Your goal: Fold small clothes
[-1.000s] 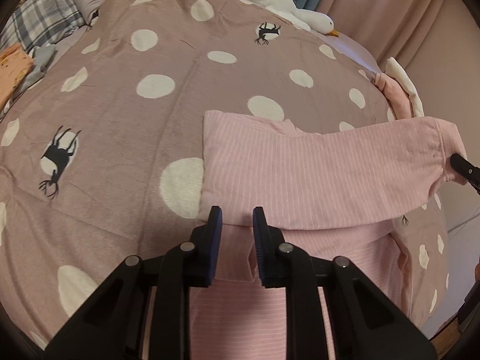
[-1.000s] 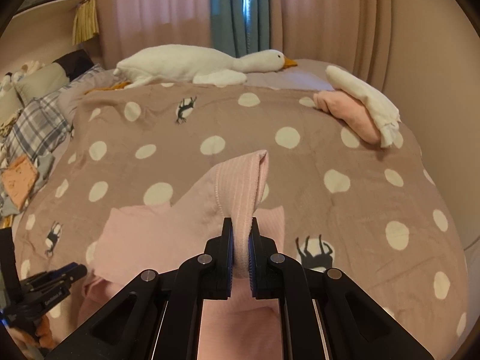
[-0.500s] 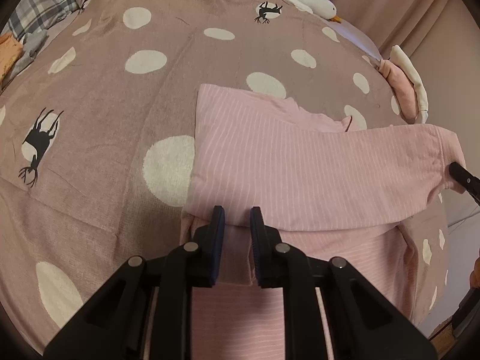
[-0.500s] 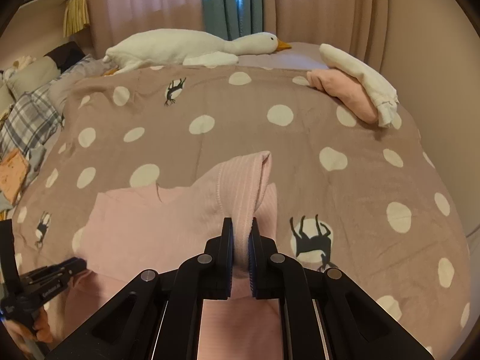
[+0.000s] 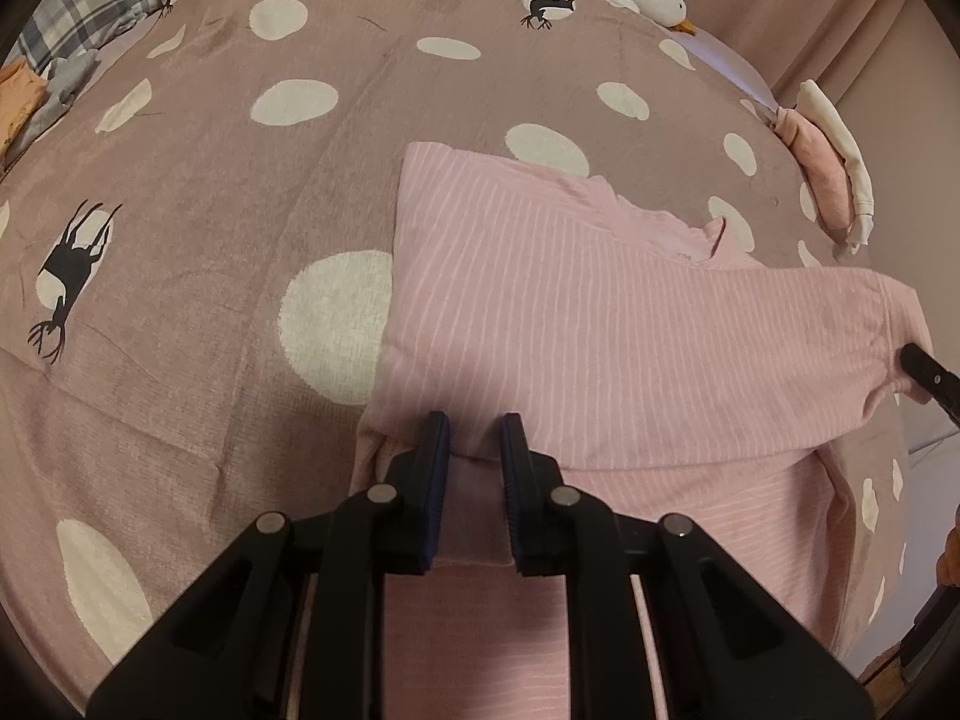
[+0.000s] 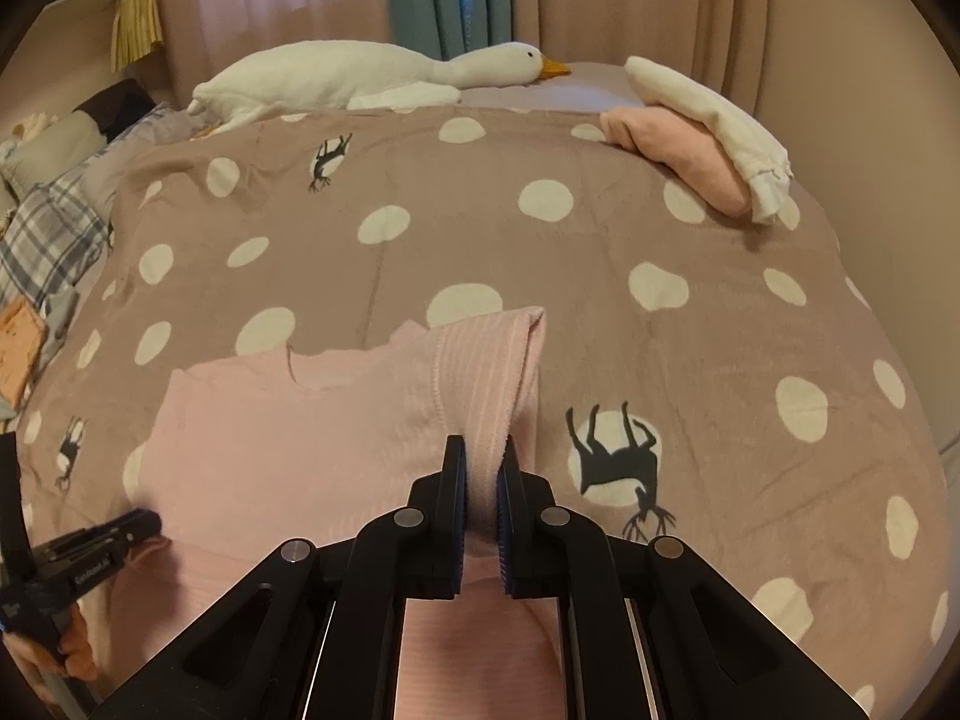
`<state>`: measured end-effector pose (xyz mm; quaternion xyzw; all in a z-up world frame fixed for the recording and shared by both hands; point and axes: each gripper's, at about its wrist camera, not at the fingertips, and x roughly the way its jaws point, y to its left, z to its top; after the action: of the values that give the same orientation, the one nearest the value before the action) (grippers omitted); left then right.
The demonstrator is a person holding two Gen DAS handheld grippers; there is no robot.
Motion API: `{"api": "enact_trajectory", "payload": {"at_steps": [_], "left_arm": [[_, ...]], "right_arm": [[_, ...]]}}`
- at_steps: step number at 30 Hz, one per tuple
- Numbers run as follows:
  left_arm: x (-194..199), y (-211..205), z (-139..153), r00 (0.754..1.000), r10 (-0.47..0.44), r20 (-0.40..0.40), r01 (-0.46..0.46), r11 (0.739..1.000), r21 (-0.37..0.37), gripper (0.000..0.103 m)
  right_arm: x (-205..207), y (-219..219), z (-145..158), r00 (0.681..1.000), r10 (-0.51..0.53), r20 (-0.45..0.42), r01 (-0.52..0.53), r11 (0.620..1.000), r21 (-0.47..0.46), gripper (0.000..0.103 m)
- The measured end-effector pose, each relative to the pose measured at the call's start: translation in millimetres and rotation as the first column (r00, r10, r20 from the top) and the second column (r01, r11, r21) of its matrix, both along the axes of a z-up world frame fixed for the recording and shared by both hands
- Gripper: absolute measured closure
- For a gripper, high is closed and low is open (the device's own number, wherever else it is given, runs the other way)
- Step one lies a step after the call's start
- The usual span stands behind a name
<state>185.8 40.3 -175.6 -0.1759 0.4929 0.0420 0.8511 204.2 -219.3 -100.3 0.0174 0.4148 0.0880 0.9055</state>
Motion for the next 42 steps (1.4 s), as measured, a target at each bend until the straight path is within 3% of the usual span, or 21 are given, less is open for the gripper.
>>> {"api": "enact_trajectory", "payload": {"at_steps": [13,33,42], "left_arm": [[3,-2,-4,1.000,0.000,-0.002,0.000,1.000,0.023,0.087],[2,6,-10,1.000,0.019,-0.005,-0.019,0.999,-0.035,0.083],[2,5,-11,1.000,0.014,-0.001,-0.014,1.000,-0.027,0.083]], "right_arm": [[6,-9,-24,0.998,-0.016,-0.061,0.016,1.000,0.015,0.093],[10,-19,-58,0.987,-0.043,-0.154,0.050,0.998,0.043,0.093],[10,-22,-68,0.983,-0.052,-0.175,0.062,0.997,0.050,0.093]]}}
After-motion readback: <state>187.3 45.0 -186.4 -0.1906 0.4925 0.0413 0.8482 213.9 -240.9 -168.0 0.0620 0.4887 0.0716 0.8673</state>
